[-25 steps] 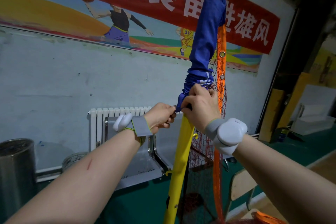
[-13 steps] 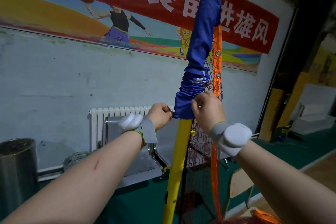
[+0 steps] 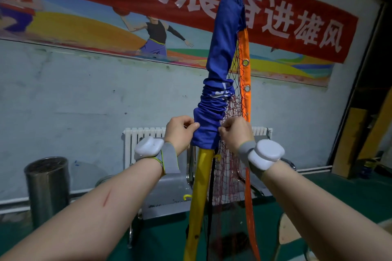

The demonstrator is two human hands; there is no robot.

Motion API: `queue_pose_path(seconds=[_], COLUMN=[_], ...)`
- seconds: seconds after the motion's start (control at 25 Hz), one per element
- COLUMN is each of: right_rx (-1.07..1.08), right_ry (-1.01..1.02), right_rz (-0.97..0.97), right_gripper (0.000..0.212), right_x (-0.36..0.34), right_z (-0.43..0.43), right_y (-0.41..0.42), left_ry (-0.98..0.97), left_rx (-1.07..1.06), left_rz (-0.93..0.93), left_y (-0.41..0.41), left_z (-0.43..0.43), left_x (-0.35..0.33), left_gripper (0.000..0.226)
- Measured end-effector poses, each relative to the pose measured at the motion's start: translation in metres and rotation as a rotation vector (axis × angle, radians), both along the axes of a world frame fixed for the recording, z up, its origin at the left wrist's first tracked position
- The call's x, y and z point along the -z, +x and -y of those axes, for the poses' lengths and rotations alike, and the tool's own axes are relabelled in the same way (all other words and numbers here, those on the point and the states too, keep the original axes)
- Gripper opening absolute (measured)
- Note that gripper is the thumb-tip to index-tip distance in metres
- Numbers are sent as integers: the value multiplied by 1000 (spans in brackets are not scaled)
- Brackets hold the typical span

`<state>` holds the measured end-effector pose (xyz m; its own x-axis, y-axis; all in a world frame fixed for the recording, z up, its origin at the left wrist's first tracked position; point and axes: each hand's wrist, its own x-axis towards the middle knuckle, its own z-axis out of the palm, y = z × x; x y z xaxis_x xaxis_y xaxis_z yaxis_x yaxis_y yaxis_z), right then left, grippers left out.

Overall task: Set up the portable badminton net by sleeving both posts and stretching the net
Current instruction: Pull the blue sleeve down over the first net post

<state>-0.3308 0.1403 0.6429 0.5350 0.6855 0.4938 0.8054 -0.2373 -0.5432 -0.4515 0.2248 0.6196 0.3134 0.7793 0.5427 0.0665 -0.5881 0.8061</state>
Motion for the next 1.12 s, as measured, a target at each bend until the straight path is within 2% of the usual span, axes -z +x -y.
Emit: queue_pose_path(seconds=[0.16, 0.36, 0.48, 0.6, 0.72, 0.88, 1.12], right_rx=[-54, -136, -127, -154, -188, -152, -111], right_ry=[-58, -102, 12, 140, 120, 63, -64], right_rz=[-19, -65, -36, -100, -128, -112, -85], right_gripper=[15, 16, 22, 30, 29, 22, 19], right_x=[26, 38, 25, 6, -6, -5, 17], right_z=[2, 9, 14, 11, 6, 5, 4], right_y=[5, 8, 5, -2, -7, -8, -3], left_ry=[30, -40, -93, 14, 87, 74, 66], left_rx=[-59, -43, -59, -113, -112, -172, -135], left_rz=[-144, -269, -64, 60, 17, -55, -174], left_y=[1, -2, -2, -3, -1, 1, 0], left_z=[5, 6, 10, 12, 15, 15, 11], left_x=[23, 42, 25, 9, 7, 15, 32], left_gripper=[18, 14, 18, 16, 19, 19, 23])
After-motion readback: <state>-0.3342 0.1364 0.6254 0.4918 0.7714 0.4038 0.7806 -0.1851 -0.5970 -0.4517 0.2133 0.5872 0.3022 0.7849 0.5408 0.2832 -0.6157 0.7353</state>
